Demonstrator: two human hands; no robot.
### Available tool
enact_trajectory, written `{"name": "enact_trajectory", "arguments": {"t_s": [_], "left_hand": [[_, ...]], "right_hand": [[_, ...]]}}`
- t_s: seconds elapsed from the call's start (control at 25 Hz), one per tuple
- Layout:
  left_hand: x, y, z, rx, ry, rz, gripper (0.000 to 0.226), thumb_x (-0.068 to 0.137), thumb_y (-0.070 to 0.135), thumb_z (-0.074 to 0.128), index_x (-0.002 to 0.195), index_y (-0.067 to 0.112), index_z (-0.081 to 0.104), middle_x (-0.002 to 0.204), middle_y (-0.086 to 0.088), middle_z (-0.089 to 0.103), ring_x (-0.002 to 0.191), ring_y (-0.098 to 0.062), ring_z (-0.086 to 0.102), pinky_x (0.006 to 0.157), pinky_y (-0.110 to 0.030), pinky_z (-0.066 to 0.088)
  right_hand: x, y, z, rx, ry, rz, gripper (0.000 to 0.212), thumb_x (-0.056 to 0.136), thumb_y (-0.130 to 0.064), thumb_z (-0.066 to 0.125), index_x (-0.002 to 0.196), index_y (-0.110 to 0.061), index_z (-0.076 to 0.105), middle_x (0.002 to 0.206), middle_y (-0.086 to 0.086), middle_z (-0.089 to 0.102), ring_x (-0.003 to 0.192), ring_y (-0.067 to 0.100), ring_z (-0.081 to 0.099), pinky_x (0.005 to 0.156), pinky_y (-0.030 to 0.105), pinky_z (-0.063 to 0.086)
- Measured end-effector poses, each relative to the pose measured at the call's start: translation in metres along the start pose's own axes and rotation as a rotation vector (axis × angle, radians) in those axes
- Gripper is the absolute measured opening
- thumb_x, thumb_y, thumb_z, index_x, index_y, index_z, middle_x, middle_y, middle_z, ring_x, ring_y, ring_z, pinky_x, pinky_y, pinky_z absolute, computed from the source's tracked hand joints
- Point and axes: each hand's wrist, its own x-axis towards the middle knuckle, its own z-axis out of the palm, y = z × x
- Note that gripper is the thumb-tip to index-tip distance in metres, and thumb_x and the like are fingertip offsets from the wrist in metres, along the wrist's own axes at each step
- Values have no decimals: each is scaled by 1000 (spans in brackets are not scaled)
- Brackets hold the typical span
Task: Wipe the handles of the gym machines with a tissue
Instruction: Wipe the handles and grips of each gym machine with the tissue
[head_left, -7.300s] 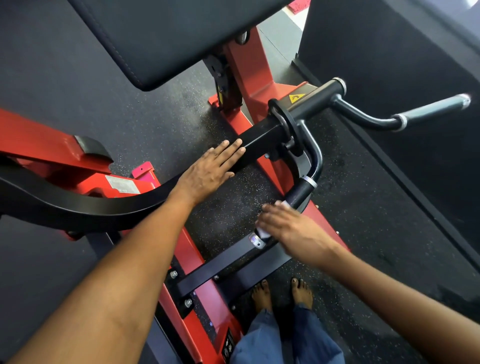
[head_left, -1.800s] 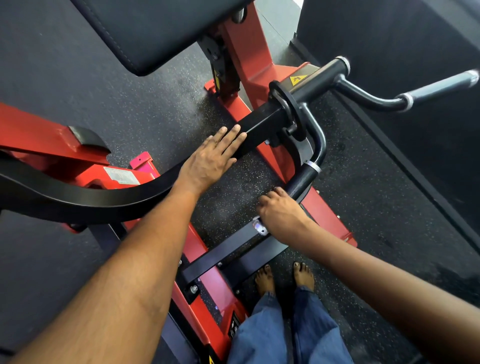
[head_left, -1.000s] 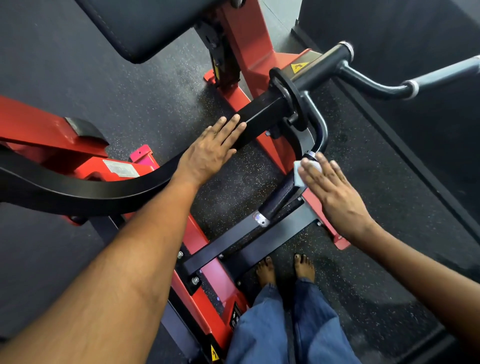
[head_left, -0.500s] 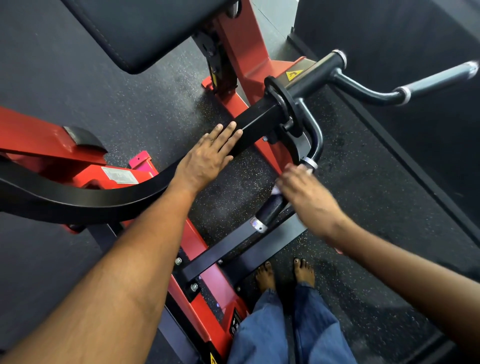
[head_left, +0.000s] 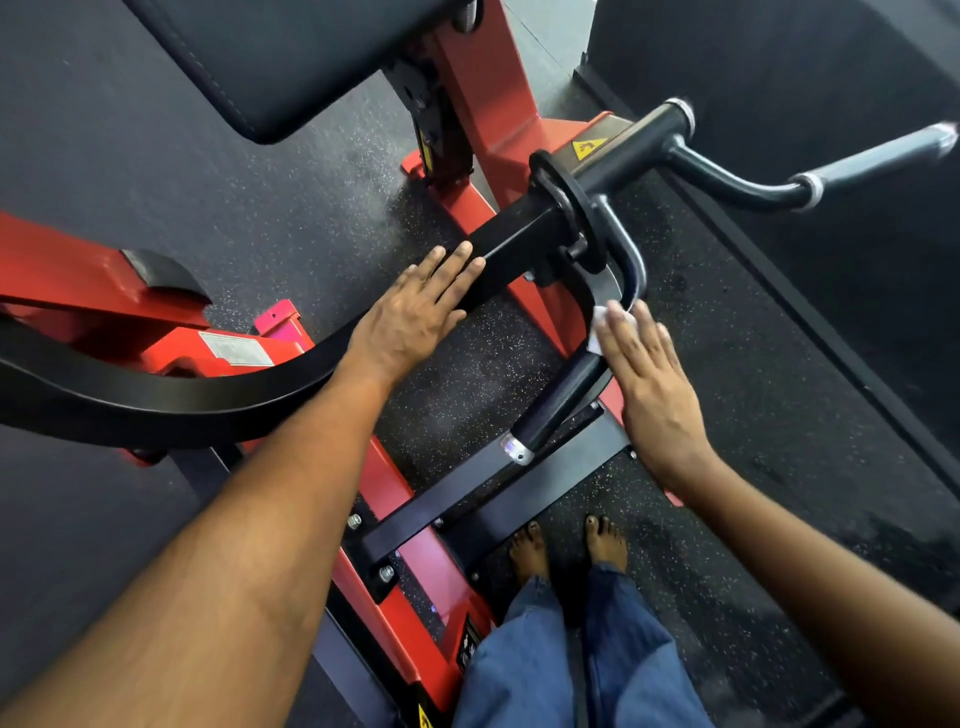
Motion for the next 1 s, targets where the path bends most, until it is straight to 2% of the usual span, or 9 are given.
{"name": "enact_trajectory", "arguments": {"t_s": [0.12,0.2,0.32,0.4,0.44,0.52,0.64,0.84,1.0], "left_hand": [[0,0,1,3,2,2,55,102,32,30,151,12,16,155,-14,31,136,-37,41,102,-49,47],[-4,2,3,4,5,8,55,102,32,31,151,12,17,155,-14,32,135,-37,42,101,-49,48],[1,1,3,11,3,10,55,102,32,31,151,12,17,155,-13,33,135,-37,42,100,-49,48],[2,0,2,6,6,6,55,102,32,30,151,12,17,155,-13,33,135,-37,42,100,-50,48],[3,0,2,1,10,5,55,102,32,31,151,13,17,155,-14,33,135,-37,42,101,-50,47],[2,1,2,-4,13,1,55,102,31,31,151,13,16,155,-14,32,135,-37,41,102,-50,47],[-2,1,4,2,1,2,55,102,32,30,151,13,15,156,-14,31,136,-37,40,102,-50,47],[0,2,2,-1,7,-2,55,102,32,30,151,13,15,155,-14,32,136,-37,41,102,-50,46],[2,1,2,0,22,5,55,102,31,32,151,12,17,155,-14,32,136,-38,41,103,-50,46]], "right_hand": [[31,4,-9,-48,13,-187,58,83,-1,20,132,0,50,138,13,50,136,35,32,114,44,21],[9,6,-10,117,11,-96,61,83,2,19,138,-3,45,146,7,41,141,29,25,115,37,22],[-39,-24,-10,580,79,591,51,87,12,34,133,-4,52,142,4,44,132,23,42,103,8,32],[-18,-37,-21,1230,55,1195,37,91,8,36,114,-2,63,116,14,64,86,20,65,70,12,48],[2,-32,-19,1485,51,1307,31,92,7,34,103,1,62,97,17,67,64,17,62,55,18,47],[43,-13,-20,1685,132,1397,30,88,9,27,91,3,56,70,13,54,45,14,48,42,23,39],[58,-9,-22,1626,212,1529,30,86,10,26,89,-1,53,67,8,46,46,14,43,42,20,39],[29,1,-9,1536,-29,1457,28,95,3,29,77,-11,44,63,5,57,56,10,52,43,18,47],[48,-11,-17,1599,-23,1334,33,90,9,28,78,-2,58,46,5,54,36,10,48,39,18,42]]}}
